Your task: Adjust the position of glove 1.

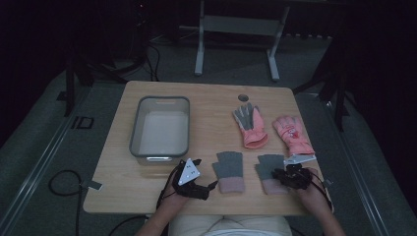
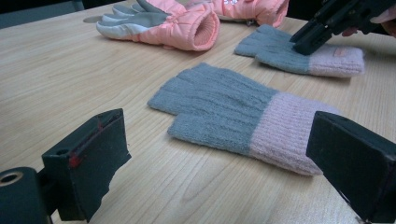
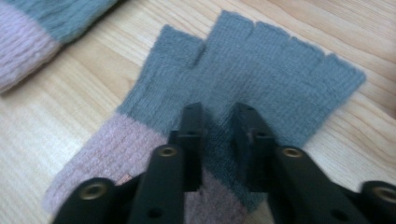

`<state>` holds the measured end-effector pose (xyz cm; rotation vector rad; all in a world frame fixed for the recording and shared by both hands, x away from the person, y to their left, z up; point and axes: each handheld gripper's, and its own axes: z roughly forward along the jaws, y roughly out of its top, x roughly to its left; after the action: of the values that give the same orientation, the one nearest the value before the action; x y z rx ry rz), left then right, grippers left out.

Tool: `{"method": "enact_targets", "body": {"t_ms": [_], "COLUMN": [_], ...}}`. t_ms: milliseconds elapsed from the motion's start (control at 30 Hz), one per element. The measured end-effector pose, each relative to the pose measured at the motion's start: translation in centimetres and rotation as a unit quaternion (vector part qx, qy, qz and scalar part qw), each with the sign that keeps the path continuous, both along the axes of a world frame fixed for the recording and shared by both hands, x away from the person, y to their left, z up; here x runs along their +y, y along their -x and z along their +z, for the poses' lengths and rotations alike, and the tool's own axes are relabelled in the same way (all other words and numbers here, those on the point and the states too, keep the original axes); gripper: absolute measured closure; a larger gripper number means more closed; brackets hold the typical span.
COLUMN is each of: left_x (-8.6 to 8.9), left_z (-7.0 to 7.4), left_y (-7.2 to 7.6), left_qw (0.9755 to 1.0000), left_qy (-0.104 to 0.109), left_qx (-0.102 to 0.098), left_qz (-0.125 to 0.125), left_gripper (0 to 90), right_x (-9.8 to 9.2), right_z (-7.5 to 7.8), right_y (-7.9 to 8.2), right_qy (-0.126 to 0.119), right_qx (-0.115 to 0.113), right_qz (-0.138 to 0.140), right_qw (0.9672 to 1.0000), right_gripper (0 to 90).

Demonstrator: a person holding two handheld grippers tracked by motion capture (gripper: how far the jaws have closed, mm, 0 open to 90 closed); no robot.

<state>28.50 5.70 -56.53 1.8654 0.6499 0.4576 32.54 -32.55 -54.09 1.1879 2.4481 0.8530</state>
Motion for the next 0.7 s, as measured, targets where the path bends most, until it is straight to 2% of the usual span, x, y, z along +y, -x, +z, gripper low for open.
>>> {"method": "enact_targets", "body": {"t_ms": [200,267,367,433,500,700], "left_x": [0.1,0.0,0.0,0.0,0.0,0.0], "left_z": [0.0,0.0,0.0,0.0,0.0,0.0], "left_y": [0.0,0.0,0.0,0.0,0.0,0.0], "left_qw": [1.0000,1.0000,1.0000,1.0000,1.0000,1.0000], "left_qy": [0.001,0.001,0.002,0.002,0.001,0.002], "left_qx": [-0.001,0.001,0.000,0.001,-0.001,-0.001], "left_qz": [0.000,0.000,0.000,0.000,0.001,0.002], "left_gripper": [4.7,4.7,4.7,4.7,4.7,4.7], "right_x": [0.2,0.2,0.6,0.8,1.3,4.2], "right_z": [0.5,1.1,2.6,4.0,5.6,8.8], "right_y": [-0.2,-0.3,-0.2,-0.2,-0.2,0.1], "right_qy": [-0.007,-0.013,-0.017,-0.035,-0.043,-0.061], "right_qx": [0.014,0.012,-0.007,-0.017,-0.031,-0.060], "right_qz": [-0.028,-0.035,-0.038,-0.037,-0.038,-0.009], "right_qw": [0.9995,0.9992,0.9991,0.9985,0.9979,0.9963], "right_gripper": [84.9,85.2,85.3,85.3,85.3,85.3]}}
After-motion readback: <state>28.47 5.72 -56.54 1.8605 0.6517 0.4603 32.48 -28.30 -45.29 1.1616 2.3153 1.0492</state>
